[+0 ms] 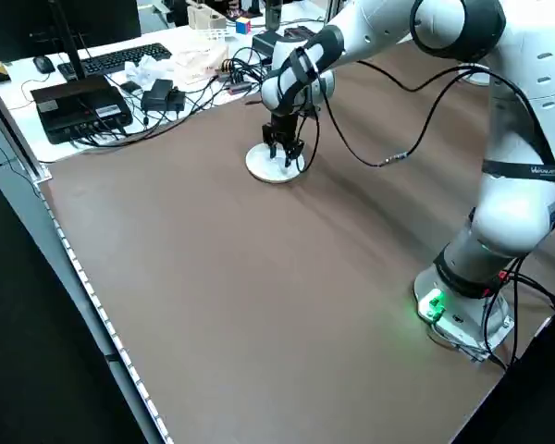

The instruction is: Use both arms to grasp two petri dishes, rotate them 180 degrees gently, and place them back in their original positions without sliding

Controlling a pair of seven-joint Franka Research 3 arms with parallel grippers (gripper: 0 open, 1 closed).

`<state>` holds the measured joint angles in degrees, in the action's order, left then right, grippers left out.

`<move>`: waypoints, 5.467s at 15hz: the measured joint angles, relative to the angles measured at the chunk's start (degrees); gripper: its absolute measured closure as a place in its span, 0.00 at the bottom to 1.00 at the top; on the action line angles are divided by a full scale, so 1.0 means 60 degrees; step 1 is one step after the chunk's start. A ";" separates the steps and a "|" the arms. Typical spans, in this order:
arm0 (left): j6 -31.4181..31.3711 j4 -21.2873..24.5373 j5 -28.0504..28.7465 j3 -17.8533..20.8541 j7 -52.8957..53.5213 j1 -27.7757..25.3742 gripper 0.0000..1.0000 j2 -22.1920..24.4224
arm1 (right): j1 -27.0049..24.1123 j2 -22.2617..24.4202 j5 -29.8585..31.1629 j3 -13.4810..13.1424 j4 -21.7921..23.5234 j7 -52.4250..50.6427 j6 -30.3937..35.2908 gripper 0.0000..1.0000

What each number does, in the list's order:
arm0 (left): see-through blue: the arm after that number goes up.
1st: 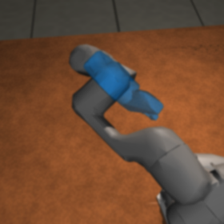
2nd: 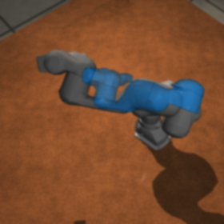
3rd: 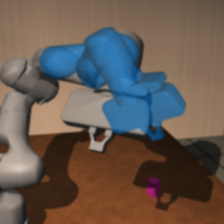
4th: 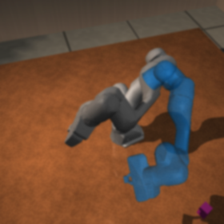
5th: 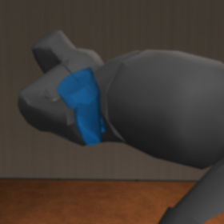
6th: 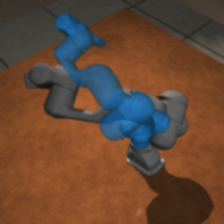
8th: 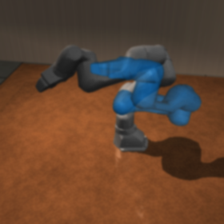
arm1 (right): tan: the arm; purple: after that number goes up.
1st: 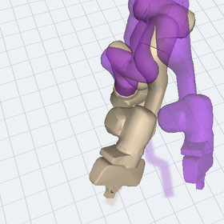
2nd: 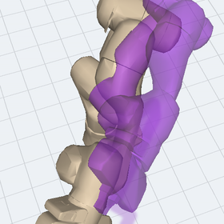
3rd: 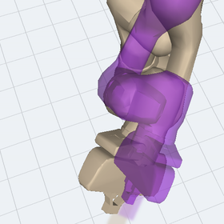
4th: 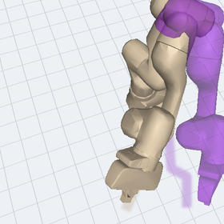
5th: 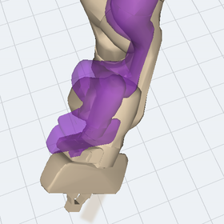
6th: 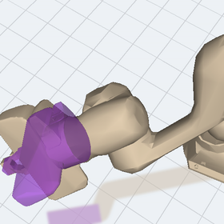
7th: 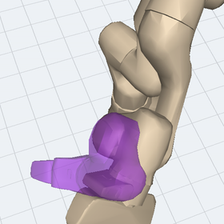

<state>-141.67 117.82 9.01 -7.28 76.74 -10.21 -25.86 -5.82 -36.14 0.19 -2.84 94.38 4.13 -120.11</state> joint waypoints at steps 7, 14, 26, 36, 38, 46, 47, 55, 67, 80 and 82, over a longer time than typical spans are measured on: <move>-0.0756 0.0497 0.0000 -0.0107 0.0723 -0.0289 0.45 -0.0025 | -0.0008 0.0041 0.0000 -0.0031 -0.0174 0.0808 0.0231 0.00; -0.1410 0.0950 0.0000 -0.0129 0.0771 -0.0289 0.49 -0.0080 | -0.0030 0.0235 0.0000 -0.0061 -0.0259 0.3393 0.0437 0.00; -0.1801 0.1090 0.0000 -0.0139 0.0785 -0.0290 0.86 -0.0087 | -0.0071 0.0082 0.0008 -0.0246 -0.0240 0.9071 -0.0120 0.00; -0.1818 0.1008 0.0000 -0.0169 0.0195 -0.0283 0.96 -0.0086 | 0.0144 -0.0380 0.0007 -0.0223 -0.0012 1.2212 -0.0494 0.00; -0.1753 0.0843 0.0000 -0.0266 -0.0554 -0.0283 0.96 -0.0081 | 0.0148 -0.0390 0.0007 -0.0223 0.0066 1.2258 -0.0494 0.00; -0.0652 0.0034 0.0000 -0.0803 -0.4241 -0.0266 0.96 0.0075 | 0.0244 -0.0435 0.0007 -0.0222 0.0313 1.2702 -0.0760 0.11; -0.0402 -0.0051 0.0000 -0.0820 -0.4491 -0.0277 0.96 0.0090 | 0.0307 -0.0436 0.0007 -0.0221 0.0342 1.2842 -0.0816 0.32; 0.0255 -0.0343 -0.0001 -0.0894 -0.6876 -0.0284 0.96 0.0327 | 0.0321 -0.0442 0.0007 -0.0230 0.0374 1.2904 -0.0889 0.48; 0.0983 -0.1422 -0.0002 -0.0944 -1.7196 0.0080 0.96 -0.0280 | 0.0309 -0.0617 0.0003 -0.0228 0.0383 1.2902 -0.1338 0.79; 0.0987 -0.2565 -0.0575 -0.0581 -2.5145 -0.0069 0.96 -0.1615 | 0.0355 -0.0450 -0.0911 -0.0096 -0.0462 1.1138 -0.0454 0.96; 0.0986 -0.2671 -0.0575 -0.0446 -2.5576 -0.0061 0.96 -0.1868 | 0.0370 -0.0286 -0.0914 -0.0091 -0.0592 1.0585 -0.0431 0.96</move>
<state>-135.75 101.80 5.56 -9.95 -76.72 -10.58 -37.07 -3.59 -37.86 -5.29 -3.39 90.83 67.64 -122.70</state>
